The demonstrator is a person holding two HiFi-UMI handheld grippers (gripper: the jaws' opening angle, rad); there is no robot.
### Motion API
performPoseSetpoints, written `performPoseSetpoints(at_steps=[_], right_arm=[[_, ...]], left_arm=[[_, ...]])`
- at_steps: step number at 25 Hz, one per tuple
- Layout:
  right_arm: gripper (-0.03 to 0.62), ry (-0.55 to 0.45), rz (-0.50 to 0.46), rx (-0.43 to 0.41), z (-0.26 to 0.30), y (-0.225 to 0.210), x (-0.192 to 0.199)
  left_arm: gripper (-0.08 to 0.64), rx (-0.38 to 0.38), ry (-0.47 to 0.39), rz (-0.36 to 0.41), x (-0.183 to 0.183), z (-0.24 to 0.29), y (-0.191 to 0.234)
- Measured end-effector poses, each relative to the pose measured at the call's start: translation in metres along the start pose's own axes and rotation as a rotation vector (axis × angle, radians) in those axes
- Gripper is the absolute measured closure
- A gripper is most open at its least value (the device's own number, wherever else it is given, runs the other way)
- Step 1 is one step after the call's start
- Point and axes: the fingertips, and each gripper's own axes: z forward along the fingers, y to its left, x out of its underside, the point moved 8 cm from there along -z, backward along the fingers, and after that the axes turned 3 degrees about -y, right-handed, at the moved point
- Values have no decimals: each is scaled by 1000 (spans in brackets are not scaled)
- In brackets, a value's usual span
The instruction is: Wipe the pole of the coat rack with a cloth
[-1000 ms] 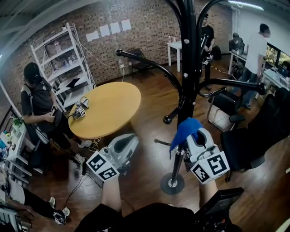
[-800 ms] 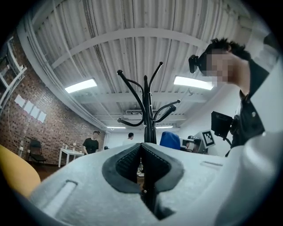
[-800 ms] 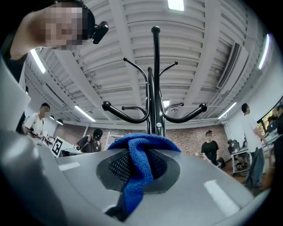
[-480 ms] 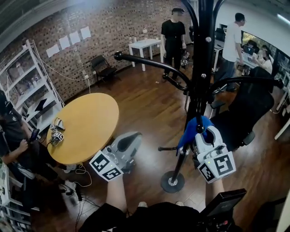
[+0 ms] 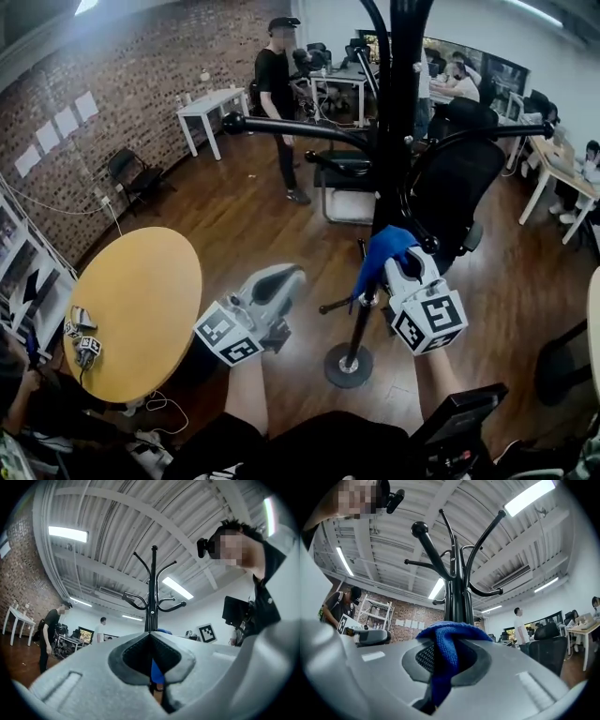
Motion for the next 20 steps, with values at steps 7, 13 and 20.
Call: performPoseSetpoints(at_steps=[7, 13, 20], right_arm=[[569, -102, -52, -36, 16, 0, -50], [568, -176, -101, 54, 32, 9, -70], [569, -103, -146, 279, 22, 17, -15]], left_arm=[[560, 91, 21, -15, 5, 41, -1], [560, 206, 32, -34, 3, 46, 31], [560, 380, 61, -81, 1, 52, 59]])
